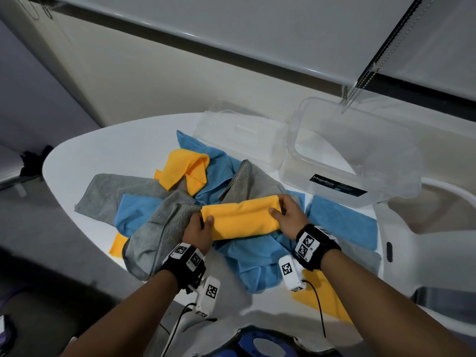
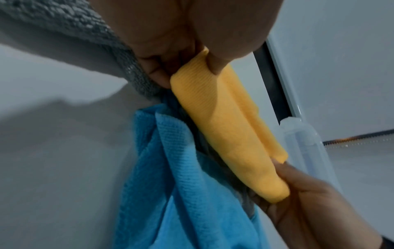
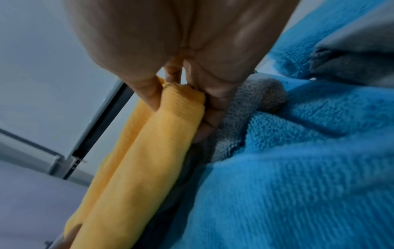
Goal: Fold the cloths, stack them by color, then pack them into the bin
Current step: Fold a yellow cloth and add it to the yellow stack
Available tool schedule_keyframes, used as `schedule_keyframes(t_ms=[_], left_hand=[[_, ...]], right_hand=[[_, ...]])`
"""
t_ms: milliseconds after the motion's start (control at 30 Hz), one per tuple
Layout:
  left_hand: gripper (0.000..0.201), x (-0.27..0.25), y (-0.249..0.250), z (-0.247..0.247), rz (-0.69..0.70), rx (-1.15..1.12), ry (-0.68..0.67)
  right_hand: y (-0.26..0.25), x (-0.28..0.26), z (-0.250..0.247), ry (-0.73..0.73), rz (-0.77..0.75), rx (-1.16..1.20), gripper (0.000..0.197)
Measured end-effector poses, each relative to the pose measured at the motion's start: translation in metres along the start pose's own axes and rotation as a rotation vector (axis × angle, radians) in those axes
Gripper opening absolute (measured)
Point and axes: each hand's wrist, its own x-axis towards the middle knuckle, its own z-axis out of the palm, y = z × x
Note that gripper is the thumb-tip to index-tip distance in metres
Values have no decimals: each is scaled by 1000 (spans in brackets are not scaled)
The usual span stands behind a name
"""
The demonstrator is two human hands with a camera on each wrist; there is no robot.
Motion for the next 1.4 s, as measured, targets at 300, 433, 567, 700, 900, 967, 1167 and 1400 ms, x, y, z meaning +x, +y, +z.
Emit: schedule_keyframes(t_ms=[300, 433, 567, 700, 900, 967, 1167, 1400], left_hand=[[50, 8, 5, -2, -75, -1, -64], [30, 3, 12, -5, -20, -51, -46], [29, 4, 10, -1, -31, 73, -8], [35, -3, 18, 3, -26, 168, -1], [47, -20, 22, -4, 364, 583, 41], [53, -27, 28, 1, 547, 678, -15], [70, -15, -5, 16, 676, 995, -328], [71, -8, -18, 4, 602, 980, -294]], right_hand=[[2, -17, 1, -36, -24, 5, 46], [1, -21, 0, 19, -29, 62, 19], [10, -24, 1, 124, -52, -89, 7], [8, -31, 4, 132, -41, -181, 12], [-8, -43, 9, 46, -466, -605, 54], [-13, -46, 21, -91, -564, -748, 59], [12, -41, 27, -308, -400, -1047, 68], [22, -37, 19, -325, -373, -1015, 82]])
